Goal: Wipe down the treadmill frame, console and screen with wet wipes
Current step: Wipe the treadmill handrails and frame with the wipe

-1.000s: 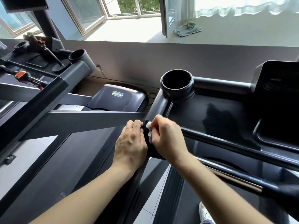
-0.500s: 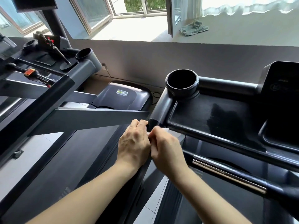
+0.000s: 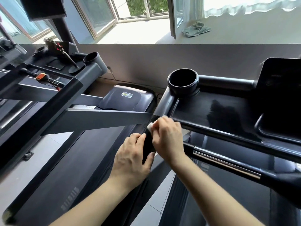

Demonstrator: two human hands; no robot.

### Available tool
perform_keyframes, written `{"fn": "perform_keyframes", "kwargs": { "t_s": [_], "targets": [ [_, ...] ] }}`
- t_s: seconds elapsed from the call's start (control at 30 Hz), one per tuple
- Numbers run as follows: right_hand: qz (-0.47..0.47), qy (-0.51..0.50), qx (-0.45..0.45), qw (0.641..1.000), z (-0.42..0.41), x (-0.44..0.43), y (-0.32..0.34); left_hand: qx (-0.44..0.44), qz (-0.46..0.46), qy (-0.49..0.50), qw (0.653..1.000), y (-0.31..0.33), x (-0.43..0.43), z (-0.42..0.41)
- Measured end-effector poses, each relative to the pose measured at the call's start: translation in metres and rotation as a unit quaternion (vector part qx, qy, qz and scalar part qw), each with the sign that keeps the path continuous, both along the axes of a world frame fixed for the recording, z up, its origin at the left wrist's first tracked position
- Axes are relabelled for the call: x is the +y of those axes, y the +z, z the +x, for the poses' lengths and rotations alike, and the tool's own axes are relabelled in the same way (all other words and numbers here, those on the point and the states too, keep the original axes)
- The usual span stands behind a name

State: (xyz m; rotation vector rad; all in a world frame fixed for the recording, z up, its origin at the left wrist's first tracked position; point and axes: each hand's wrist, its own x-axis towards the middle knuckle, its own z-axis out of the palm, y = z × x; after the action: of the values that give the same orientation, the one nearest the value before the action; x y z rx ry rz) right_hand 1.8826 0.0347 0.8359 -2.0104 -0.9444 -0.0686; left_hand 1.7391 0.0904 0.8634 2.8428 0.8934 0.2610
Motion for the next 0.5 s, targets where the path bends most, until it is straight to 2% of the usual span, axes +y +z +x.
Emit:
{"fn": "perform_keyframes", "kwargs": {
  "t_s": [0.1, 0.27, 0.43, 0.5],
  "targets": [
    [-0.008, -0.05, 0.034, 0.998, 0.027, 0.014, 0.003, -0.015, -0.021, 0.019, 0.999, -0.005, -0.002, 0.004],
    [0.014, -0.003, -0.006, 1.0, -0.021, -0.015, -0.003, -0.089, -0.051, 0.01, 0.995, -0.002, 0.002, 0.002],
    [-0.009, -0.074, -0.02, 0.997, 0.025, 0.012, 0.004, -0.091, -0.038, 0.006, 0.995, -0.004, 0.001, 0.003],
    [-0.012, -0.062, -0.021, 0.998, 0.014, 0.008, 0.008, -0.089, -0.043, 0.007, 0.995, -0.003, 0.001, 0.004]
  ]
}}
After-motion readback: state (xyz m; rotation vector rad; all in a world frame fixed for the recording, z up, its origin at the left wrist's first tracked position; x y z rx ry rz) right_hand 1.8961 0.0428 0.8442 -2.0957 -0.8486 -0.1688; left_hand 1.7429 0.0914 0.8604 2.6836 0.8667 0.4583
